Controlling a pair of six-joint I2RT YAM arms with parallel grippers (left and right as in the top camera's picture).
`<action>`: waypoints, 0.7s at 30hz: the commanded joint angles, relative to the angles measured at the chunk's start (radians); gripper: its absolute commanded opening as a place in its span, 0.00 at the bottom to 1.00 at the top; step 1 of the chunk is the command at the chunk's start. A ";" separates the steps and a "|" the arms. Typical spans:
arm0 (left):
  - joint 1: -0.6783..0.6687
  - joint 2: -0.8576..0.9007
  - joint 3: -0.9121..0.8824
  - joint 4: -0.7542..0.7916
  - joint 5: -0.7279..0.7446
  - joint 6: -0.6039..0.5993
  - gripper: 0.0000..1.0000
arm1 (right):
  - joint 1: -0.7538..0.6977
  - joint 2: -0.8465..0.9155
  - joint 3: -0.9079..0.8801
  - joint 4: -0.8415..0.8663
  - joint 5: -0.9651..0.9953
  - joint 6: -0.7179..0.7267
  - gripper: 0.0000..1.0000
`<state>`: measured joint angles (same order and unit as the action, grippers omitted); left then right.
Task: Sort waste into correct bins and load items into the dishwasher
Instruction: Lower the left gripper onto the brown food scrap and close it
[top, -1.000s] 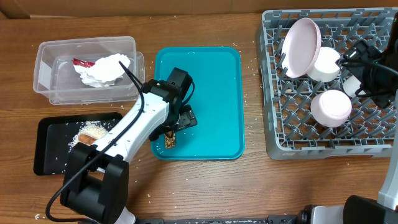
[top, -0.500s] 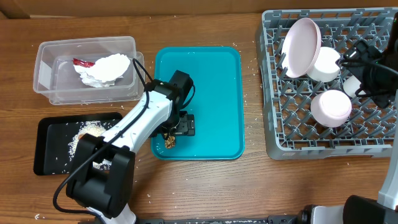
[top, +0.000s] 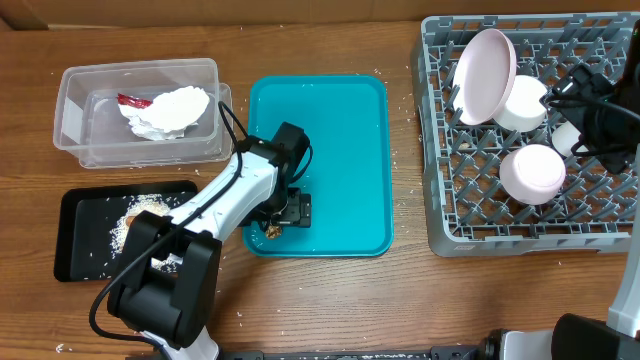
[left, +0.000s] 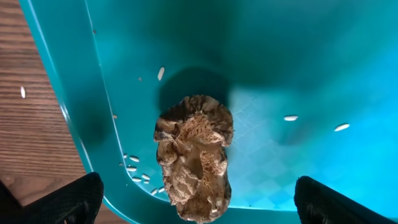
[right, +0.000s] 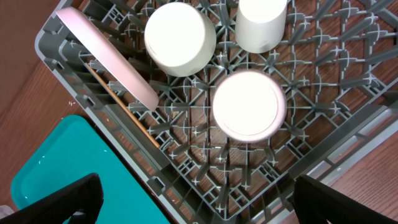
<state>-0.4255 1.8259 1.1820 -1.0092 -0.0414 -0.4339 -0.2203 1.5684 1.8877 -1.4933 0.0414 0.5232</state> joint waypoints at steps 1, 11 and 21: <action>0.000 0.014 -0.004 0.005 -0.010 0.019 1.00 | 0.000 -0.005 0.010 0.002 0.010 0.001 1.00; 0.000 0.020 -0.031 0.031 -0.011 0.039 1.00 | 0.000 -0.005 0.010 0.002 0.010 0.001 1.00; 0.000 0.020 -0.037 0.053 -0.010 0.039 1.00 | 0.000 -0.005 0.010 0.002 0.010 0.001 1.00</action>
<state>-0.4255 1.8332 1.1587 -0.9596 -0.0414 -0.4137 -0.2203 1.5684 1.8877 -1.4937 0.0418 0.5236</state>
